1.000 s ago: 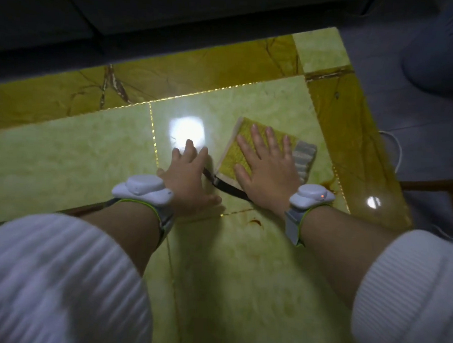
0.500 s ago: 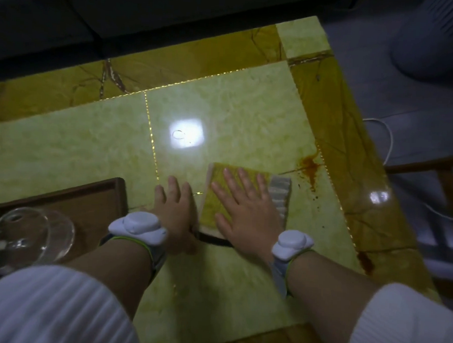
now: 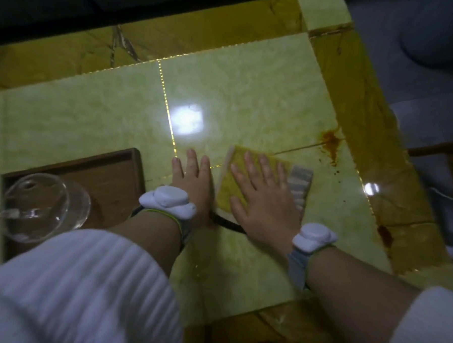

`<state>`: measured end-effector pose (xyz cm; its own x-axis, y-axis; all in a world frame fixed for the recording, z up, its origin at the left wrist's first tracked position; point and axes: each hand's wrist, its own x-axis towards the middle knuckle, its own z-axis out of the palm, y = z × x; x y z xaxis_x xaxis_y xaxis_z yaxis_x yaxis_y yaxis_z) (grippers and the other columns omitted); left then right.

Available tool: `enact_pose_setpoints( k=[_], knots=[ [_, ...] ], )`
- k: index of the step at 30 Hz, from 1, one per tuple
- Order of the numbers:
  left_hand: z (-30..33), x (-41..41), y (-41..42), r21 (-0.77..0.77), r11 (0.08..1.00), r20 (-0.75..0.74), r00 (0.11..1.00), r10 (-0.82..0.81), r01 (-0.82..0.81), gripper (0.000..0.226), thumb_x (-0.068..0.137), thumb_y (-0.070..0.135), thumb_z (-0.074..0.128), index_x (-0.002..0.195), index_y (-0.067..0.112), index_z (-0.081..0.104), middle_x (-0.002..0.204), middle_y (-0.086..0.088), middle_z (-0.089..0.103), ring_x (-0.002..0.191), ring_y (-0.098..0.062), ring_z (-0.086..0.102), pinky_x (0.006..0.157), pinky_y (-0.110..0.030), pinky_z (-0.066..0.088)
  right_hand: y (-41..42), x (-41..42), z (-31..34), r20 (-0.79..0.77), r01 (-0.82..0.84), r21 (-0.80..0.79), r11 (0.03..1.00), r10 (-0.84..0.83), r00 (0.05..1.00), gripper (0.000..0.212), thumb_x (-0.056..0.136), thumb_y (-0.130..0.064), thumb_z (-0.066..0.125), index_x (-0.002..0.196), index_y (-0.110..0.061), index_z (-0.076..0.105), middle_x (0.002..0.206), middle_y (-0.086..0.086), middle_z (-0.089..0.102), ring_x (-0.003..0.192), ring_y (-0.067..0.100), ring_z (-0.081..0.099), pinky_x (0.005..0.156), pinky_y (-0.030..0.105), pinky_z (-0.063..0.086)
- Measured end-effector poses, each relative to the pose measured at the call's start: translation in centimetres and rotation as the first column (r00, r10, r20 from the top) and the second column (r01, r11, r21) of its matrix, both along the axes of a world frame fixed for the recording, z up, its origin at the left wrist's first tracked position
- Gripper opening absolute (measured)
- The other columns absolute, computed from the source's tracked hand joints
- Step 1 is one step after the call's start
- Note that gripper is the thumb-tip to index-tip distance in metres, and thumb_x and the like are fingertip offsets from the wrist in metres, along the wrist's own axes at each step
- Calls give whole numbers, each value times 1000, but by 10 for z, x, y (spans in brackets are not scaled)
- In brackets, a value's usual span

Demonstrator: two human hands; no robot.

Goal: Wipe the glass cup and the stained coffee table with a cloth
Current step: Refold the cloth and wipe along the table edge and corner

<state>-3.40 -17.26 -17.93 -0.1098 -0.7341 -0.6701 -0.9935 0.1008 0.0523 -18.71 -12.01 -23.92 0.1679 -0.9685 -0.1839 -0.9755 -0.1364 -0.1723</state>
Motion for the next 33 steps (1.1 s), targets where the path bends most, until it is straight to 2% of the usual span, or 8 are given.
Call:
enact_pose_setpoints(
  k=[5,9,12,15,20,25,27,33],
  knots=[
    [-2,1,-2,15,1000,-8,1000,17,-17,82,99,23,50,155,17,-10,161,-10,-20,148,-40,-10,118,-53,11,18,-40,5,-25,-190,86,978,193,981,67,97,-56,34,157,-34,14,167,-1,1,154,23,-2,123,51,0],
    [-4,4,-1,1,999,-27,999,-32,32,107,87,28,70,154,13,-11,160,-14,-21,147,-43,-9,117,-55,11,-22,-44,4,-68,-14,98,995,21,997,70,95,-57,31,157,-34,10,167,1,-3,153,25,-5,122,51,-4],
    [-3,1,-1,-1,999,-31,999,36,-36,93,94,26,60,155,18,-10,161,-9,-21,147,-41,-12,118,-52,12,-21,-15,0,-84,112,62,992,-106,991,70,94,-57,24,157,-32,9,167,2,-1,153,28,-4,121,55,-3],
    [-3,-1,-2,-3,1000,1,1000,5,-5,89,97,25,55,154,18,-13,161,-9,-23,147,-42,-13,118,-53,15,9,-3,2,-36,16,37,999,-15,999,67,95,-55,27,156,-28,21,166,5,9,153,31,5,121,57,4],
    [1,3,-6,63,998,-17,1000,16,-15,88,98,26,54,154,23,-13,160,-5,-26,148,-38,-15,113,-62,21,18,-41,2,4,-176,58,983,176,984,68,95,-56,35,156,-33,20,166,-1,6,153,23,2,123,50,0],
    [4,7,-4,66,998,-52,999,-4,7,119,79,28,79,155,18,-12,159,-12,-23,147,-40,-11,114,-63,21,-27,-21,-1,-46,107,39,993,-105,993,70,94,-58,26,157,-33,11,167,0,0,153,26,-2,122,52,-5],
    [5,7,-3,71,997,-49,999,-4,7,121,77,29,80,155,17,-12,159,-12,-23,147,-39,-12,114,-63,20,-21,-10,-2,-51,131,26,991,-130,990,69,95,-56,26,157,-31,12,167,1,2,153,28,-1,122,54,-3],
    [1,-2,-5,18,999,5,999,42,-42,75,102,19,42,154,25,-12,160,-2,-26,148,-35,-15,113,-60,24,14,-17,-5,3,-45,-40,998,45,999,65,95,-54,36,154,-28,28,165,3,16,152,29,11,121,55,4]
  ],
)
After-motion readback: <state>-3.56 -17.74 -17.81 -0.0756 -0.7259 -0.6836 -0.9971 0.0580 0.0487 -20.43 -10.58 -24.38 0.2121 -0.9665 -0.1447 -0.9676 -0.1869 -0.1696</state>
